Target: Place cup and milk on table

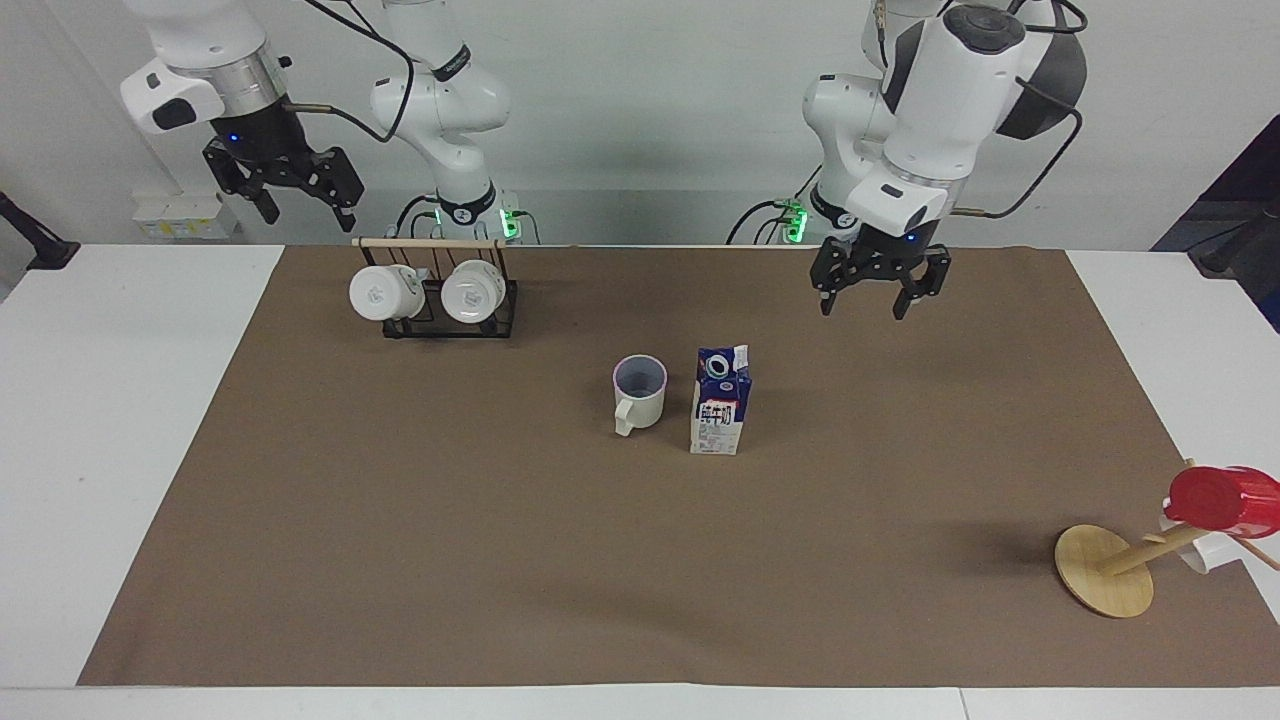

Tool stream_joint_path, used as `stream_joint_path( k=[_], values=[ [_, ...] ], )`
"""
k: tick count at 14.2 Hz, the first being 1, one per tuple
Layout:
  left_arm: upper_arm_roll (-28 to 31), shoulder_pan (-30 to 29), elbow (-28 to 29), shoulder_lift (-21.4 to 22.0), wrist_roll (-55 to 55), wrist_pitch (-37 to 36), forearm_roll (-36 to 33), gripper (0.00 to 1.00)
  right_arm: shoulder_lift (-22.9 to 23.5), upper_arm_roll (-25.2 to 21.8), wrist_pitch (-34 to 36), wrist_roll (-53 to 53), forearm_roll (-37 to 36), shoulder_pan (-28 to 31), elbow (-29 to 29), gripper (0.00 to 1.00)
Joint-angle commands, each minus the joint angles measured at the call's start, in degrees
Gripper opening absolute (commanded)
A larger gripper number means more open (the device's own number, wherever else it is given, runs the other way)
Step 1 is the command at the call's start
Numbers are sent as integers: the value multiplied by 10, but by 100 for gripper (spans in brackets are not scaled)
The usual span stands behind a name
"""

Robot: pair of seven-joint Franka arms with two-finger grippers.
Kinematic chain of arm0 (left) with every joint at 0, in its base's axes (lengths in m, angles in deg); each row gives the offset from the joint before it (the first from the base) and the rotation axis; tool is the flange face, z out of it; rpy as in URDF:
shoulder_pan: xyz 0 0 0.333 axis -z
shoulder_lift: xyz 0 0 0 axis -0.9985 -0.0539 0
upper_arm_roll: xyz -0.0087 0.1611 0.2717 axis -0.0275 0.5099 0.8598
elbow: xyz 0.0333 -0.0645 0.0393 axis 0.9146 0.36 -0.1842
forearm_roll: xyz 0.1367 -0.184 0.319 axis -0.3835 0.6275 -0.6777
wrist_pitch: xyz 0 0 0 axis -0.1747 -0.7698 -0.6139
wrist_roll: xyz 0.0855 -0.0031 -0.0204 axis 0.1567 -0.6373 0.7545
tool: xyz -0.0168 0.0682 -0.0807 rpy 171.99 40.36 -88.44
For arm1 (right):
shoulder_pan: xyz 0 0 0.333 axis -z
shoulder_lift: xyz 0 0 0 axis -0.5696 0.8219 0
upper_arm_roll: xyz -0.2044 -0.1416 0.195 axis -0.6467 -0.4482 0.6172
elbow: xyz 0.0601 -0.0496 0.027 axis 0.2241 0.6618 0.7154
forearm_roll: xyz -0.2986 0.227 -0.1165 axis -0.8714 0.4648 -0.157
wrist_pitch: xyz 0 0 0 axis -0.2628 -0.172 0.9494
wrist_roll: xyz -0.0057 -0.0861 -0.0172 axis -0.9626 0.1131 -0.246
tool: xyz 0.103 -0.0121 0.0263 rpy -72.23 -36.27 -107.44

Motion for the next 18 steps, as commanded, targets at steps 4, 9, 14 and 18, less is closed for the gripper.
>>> stream_joint_path(
  k=[4,9,14,18],
  values=[
    [-1,-89,-69,15,-140,-115,0,100,-15,0,-4,11,5,4,16,100],
    [-1,-123,-189,-25,-157,-205,-6,100,-15,0,-4,11,5,4,16,100],
    [0,-148,-251,-49,-159,-261,-2,100,-16,0,-4,12,6,5,18,100],
    [1,-151,-253,-51,-159,-269,1,100,-16,0,-4,12,6,5,18,100]
  ],
)
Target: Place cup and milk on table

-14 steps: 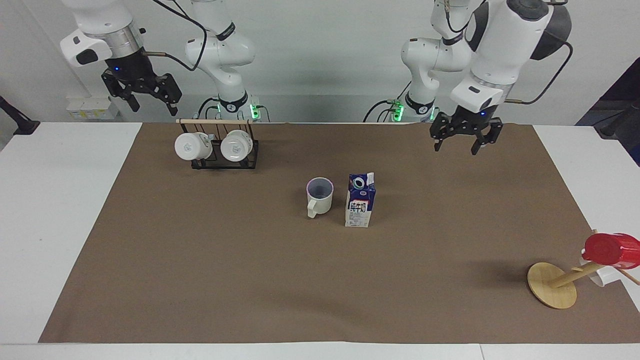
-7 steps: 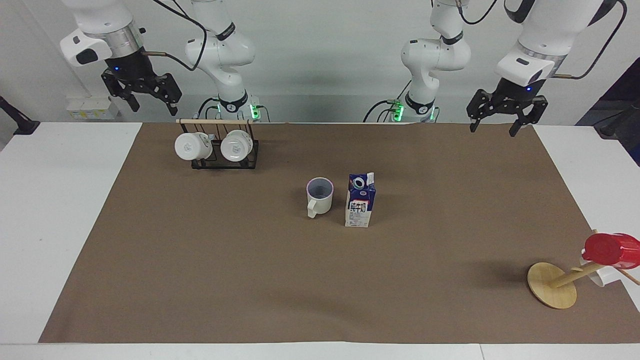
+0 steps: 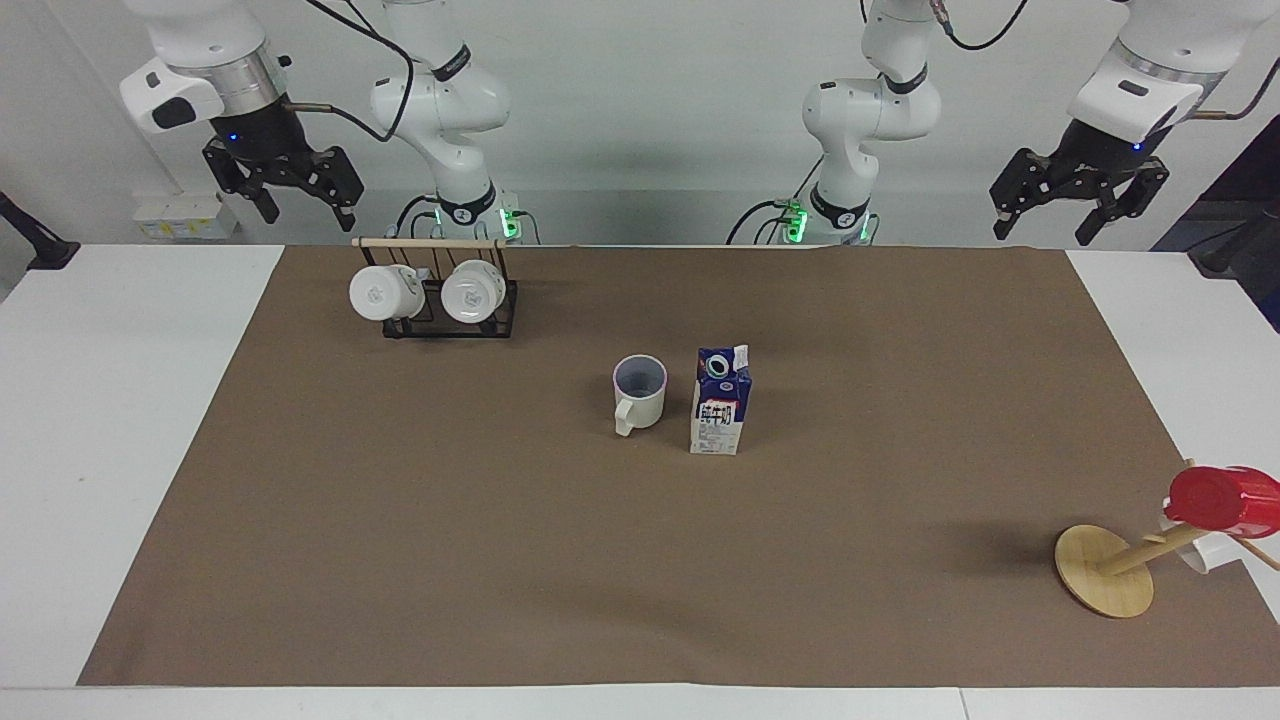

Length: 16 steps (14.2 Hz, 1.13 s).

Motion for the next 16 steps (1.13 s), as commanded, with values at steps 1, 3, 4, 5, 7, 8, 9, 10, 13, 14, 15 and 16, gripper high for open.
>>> stream_joint_path(
  k=[1,3,4,5,7,8,9,10,13,14,15,16],
  values=[
    [-5,-9,-21,-8,-8,-21,0,100,-15,0,-5,12,5,5,17,100],
    [-7,-8,-20,-6,-8,-17,-3,100,-15,0,-5,12,5,5,18,100],
    [-8,-8,-17,-4,-9,-13,0,100,-15,0,-5,12,5,5,17,100],
    [-8,-8,-17,-3,-10,-13,-1,100,-15,0,-5,12,5,5,17,100],
    [-8,-9,-11,1,-9,-17,-1,100,-15,0,-5,12,5,5,18,100],
    [-9,-9,-3,6,-10,-13,-3,100,-15,0,-5,12,5,5,18,100],
    [-9,-9,1,8,-11,-13,-3,100,-15,0,-5,12,5,5,17,100],
    [-8,-9,1,9,-11,-13,-3,100,-15,0,-5,12,5,5,17,100],
    [-8,-9,1,9,-11,-13,-3,100,-15,0,-5,12,5,5,17,100],
    [-8,-9,1,9,-10,-13,-3,100,-15,0,-5,12,5,5,18,100],
    [-9,-9,1,9,-10,-13,-3,100,-15,0,-5,12,5,5,18,100],
    [-9,-9,1,9,-10,-13,-3,100,-15,0,-5,12,5,5,18,100]
  ],
)
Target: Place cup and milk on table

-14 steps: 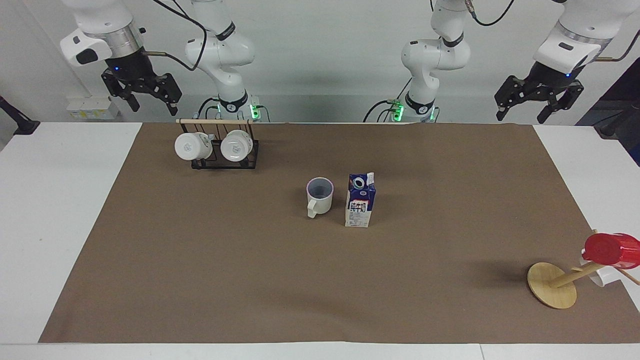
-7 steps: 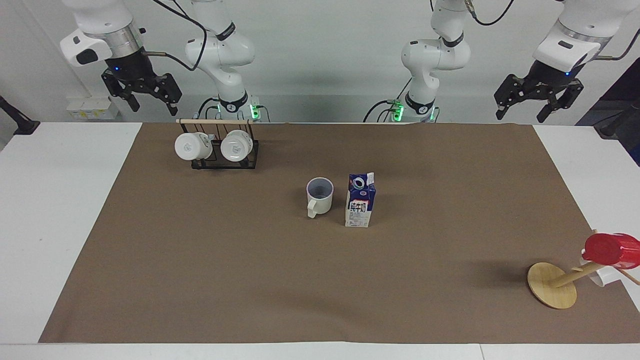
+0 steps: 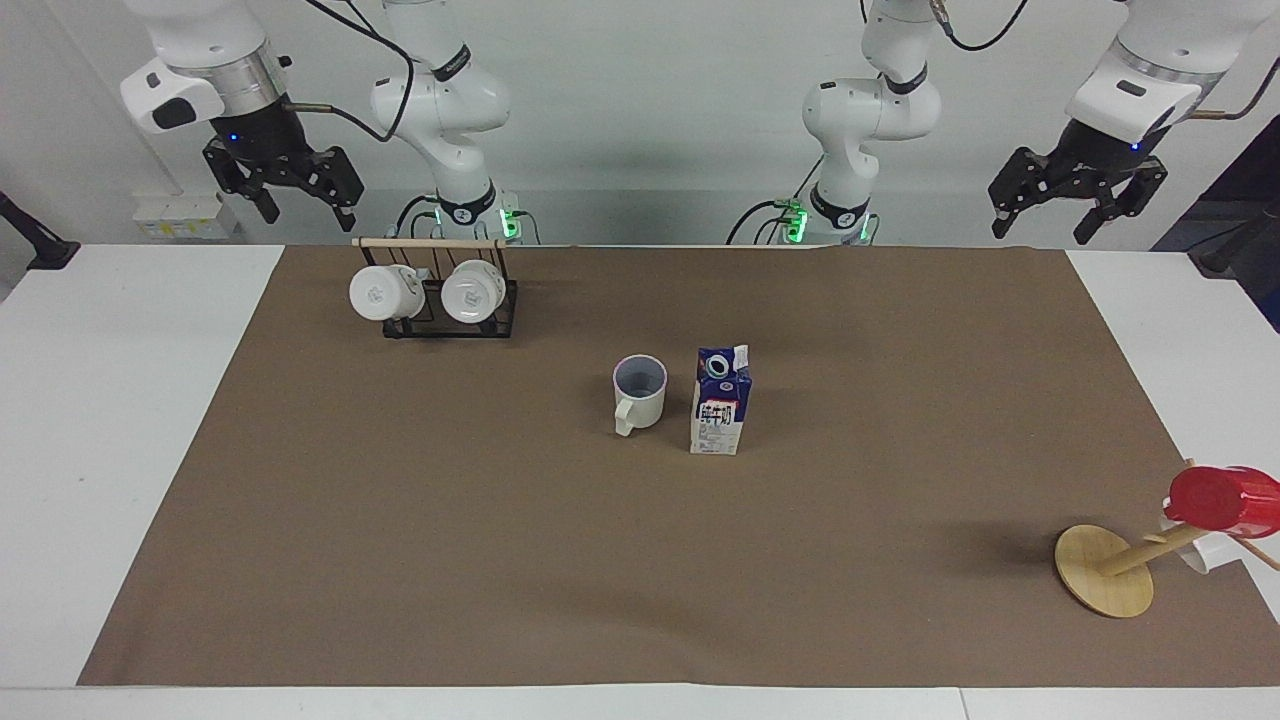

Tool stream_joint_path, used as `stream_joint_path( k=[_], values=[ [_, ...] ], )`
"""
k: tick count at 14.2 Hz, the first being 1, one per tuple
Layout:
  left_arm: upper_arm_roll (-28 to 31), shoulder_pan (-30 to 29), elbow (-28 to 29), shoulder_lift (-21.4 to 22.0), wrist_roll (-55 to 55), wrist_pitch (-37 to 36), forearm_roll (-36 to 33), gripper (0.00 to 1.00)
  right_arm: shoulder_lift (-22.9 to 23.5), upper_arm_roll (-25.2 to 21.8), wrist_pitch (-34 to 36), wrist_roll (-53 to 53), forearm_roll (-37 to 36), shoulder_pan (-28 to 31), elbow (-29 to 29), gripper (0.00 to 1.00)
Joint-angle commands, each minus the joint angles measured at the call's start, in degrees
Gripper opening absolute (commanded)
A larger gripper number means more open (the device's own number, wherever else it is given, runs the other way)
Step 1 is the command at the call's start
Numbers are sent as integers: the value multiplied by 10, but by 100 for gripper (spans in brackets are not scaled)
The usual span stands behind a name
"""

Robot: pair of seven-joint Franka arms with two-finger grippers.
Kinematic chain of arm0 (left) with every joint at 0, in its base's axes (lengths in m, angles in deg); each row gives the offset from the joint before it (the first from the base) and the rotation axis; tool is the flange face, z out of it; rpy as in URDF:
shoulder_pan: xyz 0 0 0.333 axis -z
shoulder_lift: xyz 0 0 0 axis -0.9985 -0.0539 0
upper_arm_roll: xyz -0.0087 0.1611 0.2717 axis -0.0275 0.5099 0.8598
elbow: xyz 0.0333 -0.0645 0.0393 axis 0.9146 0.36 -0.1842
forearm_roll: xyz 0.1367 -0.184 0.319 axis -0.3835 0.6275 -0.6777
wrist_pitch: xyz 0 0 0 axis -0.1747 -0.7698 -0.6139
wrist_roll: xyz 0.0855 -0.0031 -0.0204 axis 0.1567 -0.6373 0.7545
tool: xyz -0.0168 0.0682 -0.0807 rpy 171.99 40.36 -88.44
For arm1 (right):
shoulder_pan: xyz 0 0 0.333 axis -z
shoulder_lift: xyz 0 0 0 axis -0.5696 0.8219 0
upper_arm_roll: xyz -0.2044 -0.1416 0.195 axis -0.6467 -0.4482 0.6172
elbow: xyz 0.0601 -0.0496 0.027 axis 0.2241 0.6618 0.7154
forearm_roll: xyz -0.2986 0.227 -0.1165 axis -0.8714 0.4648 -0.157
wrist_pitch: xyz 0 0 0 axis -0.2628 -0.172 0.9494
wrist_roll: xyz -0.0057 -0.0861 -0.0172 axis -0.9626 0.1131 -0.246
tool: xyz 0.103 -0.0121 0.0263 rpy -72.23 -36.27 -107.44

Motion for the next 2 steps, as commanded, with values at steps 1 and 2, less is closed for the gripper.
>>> stream_joint_path(
  k=[1,2],
  values=[
    [-7,-9,5,9,-8,-6,-3,100,-15,0,-5,12,5,5,18,100],
    [-7,-9,5,9,-8,-6,-3,100,-15,0,-5,12,5,5,18,100]
  ],
)
